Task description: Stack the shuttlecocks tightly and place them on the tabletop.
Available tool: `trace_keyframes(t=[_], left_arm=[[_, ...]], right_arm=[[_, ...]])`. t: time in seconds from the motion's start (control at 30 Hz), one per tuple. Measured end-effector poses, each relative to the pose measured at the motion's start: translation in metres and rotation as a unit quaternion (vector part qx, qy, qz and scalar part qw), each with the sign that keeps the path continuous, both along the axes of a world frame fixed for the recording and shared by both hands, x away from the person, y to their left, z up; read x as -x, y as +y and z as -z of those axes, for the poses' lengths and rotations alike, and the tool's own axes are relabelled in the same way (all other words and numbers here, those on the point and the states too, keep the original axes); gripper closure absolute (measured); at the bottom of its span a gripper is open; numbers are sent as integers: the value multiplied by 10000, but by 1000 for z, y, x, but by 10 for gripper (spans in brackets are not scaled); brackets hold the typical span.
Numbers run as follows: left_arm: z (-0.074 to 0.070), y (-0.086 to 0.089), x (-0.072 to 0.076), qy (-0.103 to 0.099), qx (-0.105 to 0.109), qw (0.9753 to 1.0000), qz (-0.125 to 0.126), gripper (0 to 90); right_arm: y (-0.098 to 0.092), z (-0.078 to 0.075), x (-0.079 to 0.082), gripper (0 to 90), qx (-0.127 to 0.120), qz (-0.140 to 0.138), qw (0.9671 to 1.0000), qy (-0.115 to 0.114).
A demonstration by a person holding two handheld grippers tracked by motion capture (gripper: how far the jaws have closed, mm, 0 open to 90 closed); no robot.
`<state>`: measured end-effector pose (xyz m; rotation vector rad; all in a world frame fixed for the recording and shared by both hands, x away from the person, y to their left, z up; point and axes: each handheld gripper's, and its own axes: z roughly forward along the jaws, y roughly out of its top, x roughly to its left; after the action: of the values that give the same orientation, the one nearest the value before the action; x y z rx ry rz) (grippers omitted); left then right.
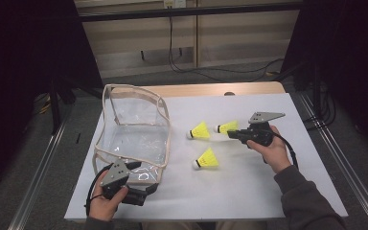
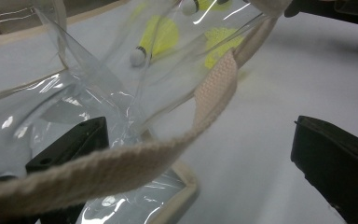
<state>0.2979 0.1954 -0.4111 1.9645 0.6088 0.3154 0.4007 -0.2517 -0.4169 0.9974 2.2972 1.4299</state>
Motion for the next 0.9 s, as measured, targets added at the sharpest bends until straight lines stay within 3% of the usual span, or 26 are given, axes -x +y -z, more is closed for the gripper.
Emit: trace_keyframes(t=[0.9], left_arm=[[0, 0, 0, 21, 40, 10000, 13, 46]], right_arm=[[10, 10, -10, 893, 80, 25, 9999, 140]])
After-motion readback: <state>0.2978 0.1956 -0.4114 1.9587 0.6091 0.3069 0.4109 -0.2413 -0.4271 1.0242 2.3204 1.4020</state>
